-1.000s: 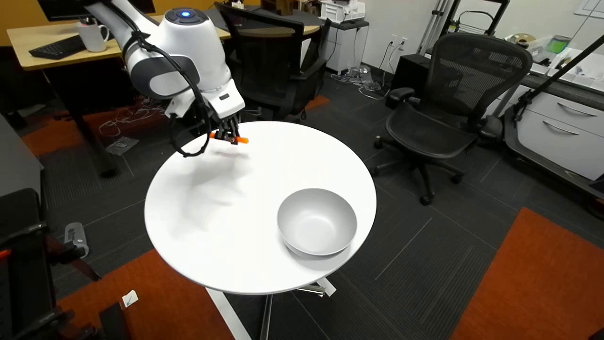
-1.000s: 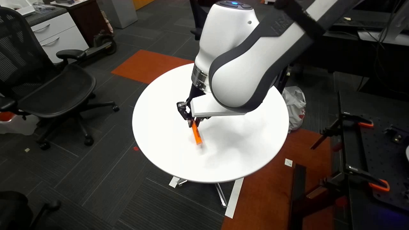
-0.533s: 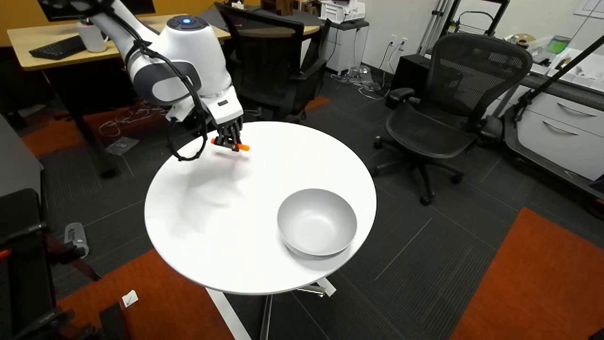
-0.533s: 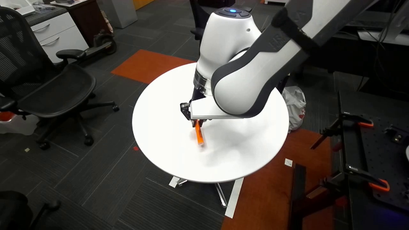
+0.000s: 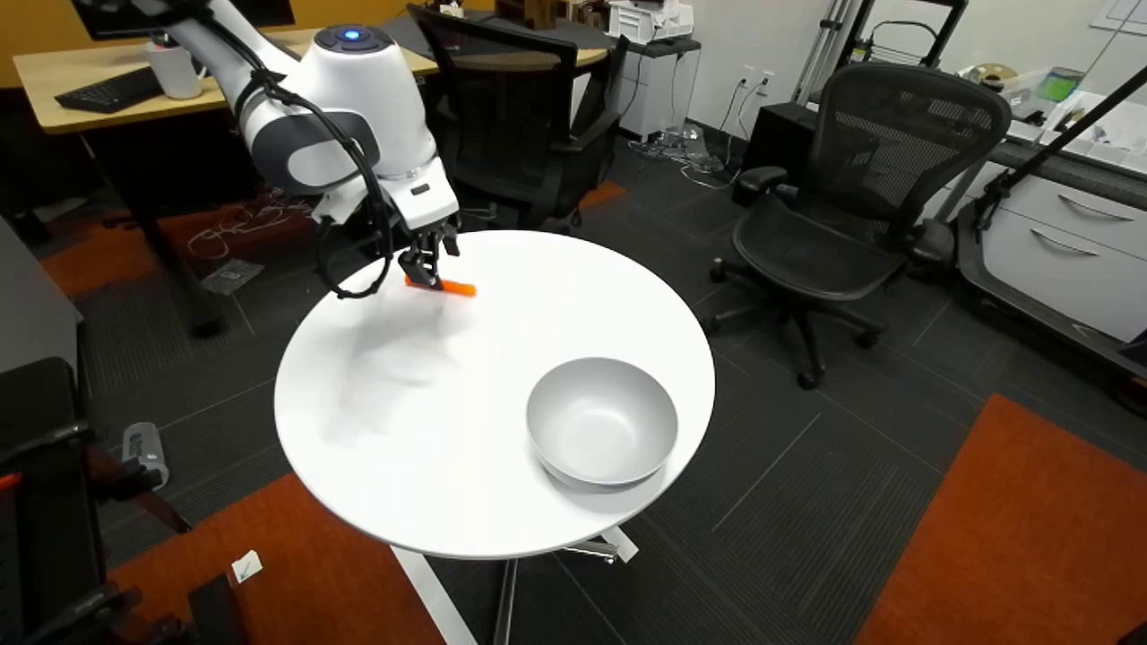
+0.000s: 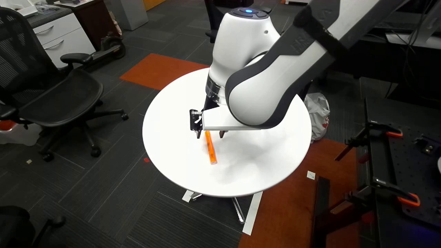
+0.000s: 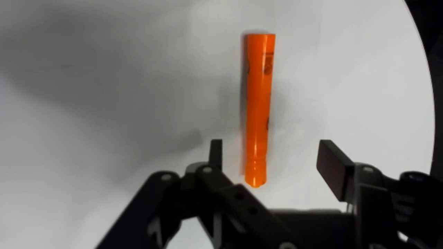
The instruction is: Move the marker to the left
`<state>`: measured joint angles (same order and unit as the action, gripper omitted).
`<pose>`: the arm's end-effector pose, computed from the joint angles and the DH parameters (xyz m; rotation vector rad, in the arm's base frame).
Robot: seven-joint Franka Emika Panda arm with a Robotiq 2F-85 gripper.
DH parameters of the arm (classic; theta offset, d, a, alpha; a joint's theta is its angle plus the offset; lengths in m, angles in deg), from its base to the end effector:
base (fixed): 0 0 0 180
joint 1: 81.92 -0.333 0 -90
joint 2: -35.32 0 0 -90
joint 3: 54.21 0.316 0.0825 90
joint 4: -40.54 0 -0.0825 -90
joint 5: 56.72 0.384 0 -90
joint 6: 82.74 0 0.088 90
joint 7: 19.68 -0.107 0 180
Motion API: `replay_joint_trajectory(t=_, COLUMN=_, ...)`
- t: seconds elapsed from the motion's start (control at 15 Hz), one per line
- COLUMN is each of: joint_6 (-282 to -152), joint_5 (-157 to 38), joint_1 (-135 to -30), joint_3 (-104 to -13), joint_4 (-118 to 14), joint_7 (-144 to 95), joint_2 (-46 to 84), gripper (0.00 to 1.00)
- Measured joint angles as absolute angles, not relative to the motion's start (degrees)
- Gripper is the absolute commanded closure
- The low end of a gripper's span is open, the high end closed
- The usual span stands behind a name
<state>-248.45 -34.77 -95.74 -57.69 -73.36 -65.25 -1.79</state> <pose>0.6173 0.0915 0.1576 -2.5871 1.3421 -0.2617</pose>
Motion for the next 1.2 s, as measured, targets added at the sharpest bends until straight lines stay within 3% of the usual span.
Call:
replay_joint_trajectory(t=0.33, joint_6=-247.42, joint_5=-34.78, joint_1=-94.63, joint_3=-55.73, joint_4=-73.58, joint_7=-64.03, joint_2=0.9, gripper=0.0)
replay_joint_trajectory(t=1.2, joint_6=-229.54, joint_5=-34.79, joint_1=-88.66, joint_3=-53.58, joint_4=-77.13, joint_7=-55.52, joint_2=14.33, gripper=0.0)
